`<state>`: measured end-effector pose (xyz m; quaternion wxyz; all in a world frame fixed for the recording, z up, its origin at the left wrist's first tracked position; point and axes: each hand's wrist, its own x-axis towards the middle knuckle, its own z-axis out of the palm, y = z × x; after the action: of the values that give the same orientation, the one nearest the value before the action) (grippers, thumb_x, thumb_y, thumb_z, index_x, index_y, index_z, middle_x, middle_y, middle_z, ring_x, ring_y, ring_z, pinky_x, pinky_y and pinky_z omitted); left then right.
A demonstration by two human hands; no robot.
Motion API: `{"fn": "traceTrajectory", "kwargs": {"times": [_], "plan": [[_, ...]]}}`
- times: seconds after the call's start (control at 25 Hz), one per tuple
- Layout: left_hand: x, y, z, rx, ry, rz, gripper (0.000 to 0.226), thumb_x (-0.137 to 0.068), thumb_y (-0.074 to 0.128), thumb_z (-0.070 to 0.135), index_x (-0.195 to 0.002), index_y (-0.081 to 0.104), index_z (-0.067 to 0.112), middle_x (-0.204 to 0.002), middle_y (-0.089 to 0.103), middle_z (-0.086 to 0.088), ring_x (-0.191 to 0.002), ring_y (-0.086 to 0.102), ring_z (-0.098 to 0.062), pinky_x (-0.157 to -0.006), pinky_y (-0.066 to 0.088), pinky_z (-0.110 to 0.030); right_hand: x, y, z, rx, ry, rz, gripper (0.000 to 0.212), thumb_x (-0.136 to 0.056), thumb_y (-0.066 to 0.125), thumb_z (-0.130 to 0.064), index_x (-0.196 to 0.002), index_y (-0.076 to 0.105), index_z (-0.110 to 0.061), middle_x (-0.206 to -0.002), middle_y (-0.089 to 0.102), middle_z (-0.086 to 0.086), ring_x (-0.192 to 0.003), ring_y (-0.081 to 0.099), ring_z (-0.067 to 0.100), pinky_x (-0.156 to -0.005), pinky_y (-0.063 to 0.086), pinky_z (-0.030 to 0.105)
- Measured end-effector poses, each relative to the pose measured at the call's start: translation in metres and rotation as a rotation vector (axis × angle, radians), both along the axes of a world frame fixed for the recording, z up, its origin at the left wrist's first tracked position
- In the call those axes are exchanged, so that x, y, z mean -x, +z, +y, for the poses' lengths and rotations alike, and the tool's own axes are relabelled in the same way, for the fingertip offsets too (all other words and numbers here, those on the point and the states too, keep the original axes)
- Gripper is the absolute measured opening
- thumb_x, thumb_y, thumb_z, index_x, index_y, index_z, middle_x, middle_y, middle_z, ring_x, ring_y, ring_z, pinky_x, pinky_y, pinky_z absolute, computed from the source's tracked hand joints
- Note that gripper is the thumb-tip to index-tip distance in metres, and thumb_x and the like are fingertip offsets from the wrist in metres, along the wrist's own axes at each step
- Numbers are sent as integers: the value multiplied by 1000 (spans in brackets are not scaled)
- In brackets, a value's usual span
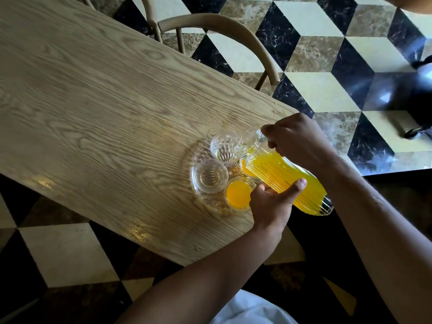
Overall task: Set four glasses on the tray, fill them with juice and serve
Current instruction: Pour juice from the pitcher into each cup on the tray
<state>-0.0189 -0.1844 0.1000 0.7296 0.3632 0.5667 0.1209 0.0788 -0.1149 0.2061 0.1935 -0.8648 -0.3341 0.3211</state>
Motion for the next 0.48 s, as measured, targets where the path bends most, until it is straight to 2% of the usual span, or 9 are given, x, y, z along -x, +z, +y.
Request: {"fn": "traceTrajectory", "kwargs": {"times": [0.24, 0.32, 0.4, 0.48], "plan": [[0, -4, -1, 15, 8, 32, 79, -34, 85, 78, -64, 40, 21, -42, 36, 16, -50, 29, -9, -54, 34, -31, 2, -1, 5, 27, 13, -10, 33, -96, 56, -30, -70, 65, -13, -71, 62, 11, -69, 57, 26, -68, 47, 33], [1, -4, 0, 31, 2, 20, 73, -45, 95, 66, -63, 40, 21, -43, 35, 15, -49, 28, -9, -52, 32, -30, 3, -2, 8, 39, 28, -15, 34, -97, 56, -29, -70, 66, -10, -66, 62, 7, -68, 57, 25, -67, 47, 33], [1, -7, -1, 45, 6, 19, 64, -58, 97, 52, -62, 41, 22, -41, 37, 16, -43, 28, -5, -50, 31, -27, 5, -3, 11, 58, 73, -47, 38, -96, 58, -26, -66, 67, -4, -50, 58, -5, -66, 56, 24, -68, 46, 35], [1, -6, 0, 50, 3, 20, 60, -63, 97, 48, -60, 42, 24, -37, 40, 18, -36, 33, -1, -50, 32, -25, 3, -7, 14, 66, 64, -48, 41, -94, 59, -26, -57, 63, -8, -41, 56, -11, -59, 53, 20, -63, 42, 33]]}}
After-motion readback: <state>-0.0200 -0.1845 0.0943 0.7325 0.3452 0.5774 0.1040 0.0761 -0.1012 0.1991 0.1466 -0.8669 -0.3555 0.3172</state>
